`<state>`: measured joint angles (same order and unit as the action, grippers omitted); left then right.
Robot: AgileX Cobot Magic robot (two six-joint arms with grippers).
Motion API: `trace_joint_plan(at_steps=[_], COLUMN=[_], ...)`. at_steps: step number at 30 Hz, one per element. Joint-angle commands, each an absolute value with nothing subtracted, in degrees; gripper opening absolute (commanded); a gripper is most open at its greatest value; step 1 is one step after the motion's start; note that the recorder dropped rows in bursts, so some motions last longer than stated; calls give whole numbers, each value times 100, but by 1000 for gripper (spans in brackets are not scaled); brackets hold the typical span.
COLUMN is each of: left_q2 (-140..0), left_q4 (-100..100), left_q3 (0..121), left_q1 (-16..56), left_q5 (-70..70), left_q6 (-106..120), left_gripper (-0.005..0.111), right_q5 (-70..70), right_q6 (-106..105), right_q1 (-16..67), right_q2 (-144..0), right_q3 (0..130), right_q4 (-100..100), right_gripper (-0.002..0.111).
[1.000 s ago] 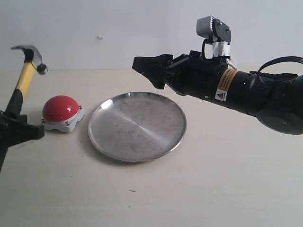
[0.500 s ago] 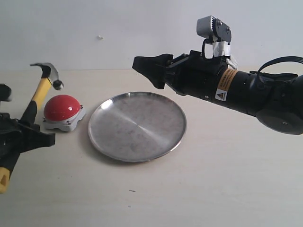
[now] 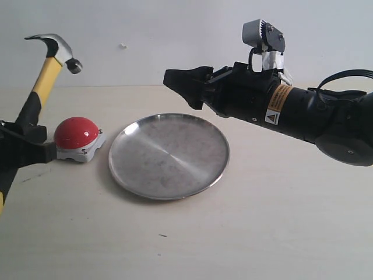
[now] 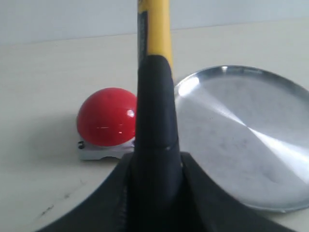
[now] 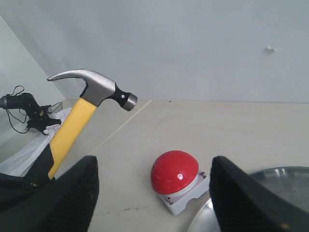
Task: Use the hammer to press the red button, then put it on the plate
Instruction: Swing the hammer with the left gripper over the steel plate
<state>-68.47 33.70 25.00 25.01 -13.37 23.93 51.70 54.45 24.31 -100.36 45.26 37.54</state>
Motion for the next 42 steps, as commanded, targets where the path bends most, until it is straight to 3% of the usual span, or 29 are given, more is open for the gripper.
trace_joint_plan(at_steps=[1, 13, 17, 25, 42], left_q2=[-6759, -7298, -7820, -8864, -10040], left_q4=[1128, -2439, -2508, -3608, -3467], left_q3=[2555, 2555, 2604, 3234, 4195], left_q1=[2537, 2537, 2537, 2537, 2537], left_q5=[-1620, -3354, -3979, -3956, -3975], left_q6=[341, -3655, -3916, -4930, -5480], left_gripper=[0, 0, 0, 0, 0], right_q5=[5226, 5226, 5226, 5226, 5226], right_q6=[5411, 5411, 5411, 5411, 5411], right_q1=[2434, 2434, 2434, 2434, 2434], right_q2=[-10004, -10004, -10004, -10004, -10004], right_q3=[4553, 4553, 4553, 4553, 4553], right_q4=[3746, 3746, 3746, 3746, 3746], right_gripper=[63, 63, 63, 63, 63])
